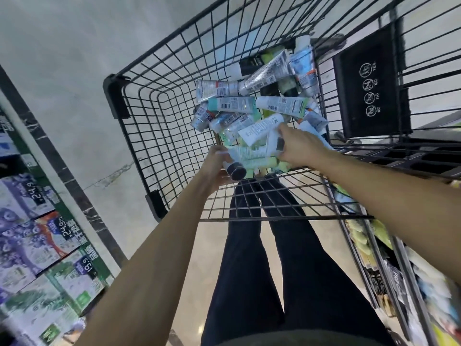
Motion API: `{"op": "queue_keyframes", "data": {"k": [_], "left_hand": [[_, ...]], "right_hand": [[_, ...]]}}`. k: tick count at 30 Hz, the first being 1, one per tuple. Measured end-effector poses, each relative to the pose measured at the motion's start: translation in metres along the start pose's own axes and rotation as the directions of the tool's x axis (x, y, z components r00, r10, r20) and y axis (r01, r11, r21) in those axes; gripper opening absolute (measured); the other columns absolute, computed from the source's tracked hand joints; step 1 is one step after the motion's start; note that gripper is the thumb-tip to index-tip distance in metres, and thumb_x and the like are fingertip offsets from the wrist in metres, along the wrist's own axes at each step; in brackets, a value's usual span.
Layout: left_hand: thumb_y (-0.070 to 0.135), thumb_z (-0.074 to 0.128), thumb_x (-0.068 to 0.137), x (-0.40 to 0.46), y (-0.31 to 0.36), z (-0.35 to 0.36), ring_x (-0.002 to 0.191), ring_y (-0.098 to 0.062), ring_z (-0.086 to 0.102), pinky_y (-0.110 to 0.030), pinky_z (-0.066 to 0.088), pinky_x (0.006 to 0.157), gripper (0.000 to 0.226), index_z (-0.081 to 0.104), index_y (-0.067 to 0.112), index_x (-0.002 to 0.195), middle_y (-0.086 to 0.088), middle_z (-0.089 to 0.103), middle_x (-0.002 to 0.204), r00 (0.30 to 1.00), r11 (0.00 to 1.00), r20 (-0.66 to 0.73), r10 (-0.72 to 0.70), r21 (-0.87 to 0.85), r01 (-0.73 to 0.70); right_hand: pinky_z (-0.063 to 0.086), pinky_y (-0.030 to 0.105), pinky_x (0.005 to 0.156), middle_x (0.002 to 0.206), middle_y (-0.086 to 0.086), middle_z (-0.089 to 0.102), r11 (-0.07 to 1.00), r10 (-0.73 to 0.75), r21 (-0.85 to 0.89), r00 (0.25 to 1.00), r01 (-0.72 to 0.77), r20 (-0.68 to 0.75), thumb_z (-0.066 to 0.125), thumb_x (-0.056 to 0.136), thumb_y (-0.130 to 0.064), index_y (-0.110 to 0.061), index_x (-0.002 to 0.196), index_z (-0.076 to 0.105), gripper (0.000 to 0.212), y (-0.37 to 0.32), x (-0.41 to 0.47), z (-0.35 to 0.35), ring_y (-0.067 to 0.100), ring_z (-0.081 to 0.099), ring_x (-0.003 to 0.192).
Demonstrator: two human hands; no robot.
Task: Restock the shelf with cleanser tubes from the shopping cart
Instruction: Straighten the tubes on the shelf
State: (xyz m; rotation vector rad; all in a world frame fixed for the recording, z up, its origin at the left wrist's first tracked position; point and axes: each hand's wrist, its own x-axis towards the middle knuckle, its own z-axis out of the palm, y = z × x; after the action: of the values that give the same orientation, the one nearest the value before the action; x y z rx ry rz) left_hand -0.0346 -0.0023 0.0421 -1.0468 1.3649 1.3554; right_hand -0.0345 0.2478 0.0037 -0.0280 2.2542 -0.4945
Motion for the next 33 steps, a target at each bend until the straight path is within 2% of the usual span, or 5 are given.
{"op": "queue_keyframes", "data": {"k": [7,11,22,28,33], "left_hand": [[-0.006,0.049,0.094,-0.087,0.029,0.005,0.108,-0.040,0.066,-0.059,0.059,0.090,0.082,0.026,0.047,0.153,-0.022,0.050,0.138,0.983,0.980,0.050,0.178,-0.104,-0.172],[-0.008,0.049,0.095,-0.149,0.050,0.016,0.104,-0.041,0.066,-0.053,0.057,0.083,0.095,0.013,0.052,0.158,-0.024,0.047,0.137,0.955,0.957,0.091,0.282,-0.093,-0.274],[0.007,0.060,0.070,-0.275,0.058,0.038,0.104,-0.036,0.063,-0.046,0.054,0.083,0.070,0.054,0.016,0.139,-0.026,0.061,0.130,0.823,0.886,0.341,0.454,-0.077,-0.456],[-0.004,0.074,0.076,-0.313,0.056,0.041,0.101,-0.040,0.068,-0.043,0.057,0.070,0.064,0.054,0.017,0.133,-0.021,0.068,0.124,0.667,0.784,0.496,0.555,-0.043,-0.620],[-0.007,0.078,0.074,-0.342,0.043,0.040,0.117,-0.049,0.064,-0.051,0.055,0.081,0.073,0.054,0.021,0.137,-0.023,0.066,0.129,0.572,0.716,0.606,0.552,0.007,-0.698]], "right_hand": [[0.043,0.022,0.063,0.124,-0.001,0.059,0.675,0.211,0.728,0.977,-0.123,-0.031,0.079,0.088,-0.022,-0.020,0.138,0.046,0.060,-0.035,-0.065,-0.050,0.022,0.060,0.109],[0.047,0.030,0.088,0.123,-0.004,0.062,0.388,0.240,0.922,0.968,-0.020,-0.080,0.079,0.090,-0.017,-0.018,0.140,0.052,0.057,-0.063,-0.113,-0.082,0.019,0.060,0.113],[0.059,0.036,0.075,0.122,-0.005,0.070,0.104,0.356,0.951,0.882,0.292,-0.310,0.079,0.090,-0.033,-0.032,0.135,0.051,0.053,-0.128,-0.240,-0.129,0.016,0.070,0.105],[0.052,0.076,0.088,0.127,0.005,0.072,-0.047,0.404,0.899,0.832,0.435,-0.381,0.088,0.074,-0.026,-0.037,0.134,0.055,0.069,-0.143,-0.297,-0.118,0.034,0.072,0.112],[0.061,0.053,0.086,0.125,0.009,0.073,-0.092,0.519,0.833,0.741,0.545,-0.427,0.080,0.085,-0.008,-0.029,0.138,0.056,0.061,-0.166,-0.363,-0.095,0.033,0.072,0.110]]}}
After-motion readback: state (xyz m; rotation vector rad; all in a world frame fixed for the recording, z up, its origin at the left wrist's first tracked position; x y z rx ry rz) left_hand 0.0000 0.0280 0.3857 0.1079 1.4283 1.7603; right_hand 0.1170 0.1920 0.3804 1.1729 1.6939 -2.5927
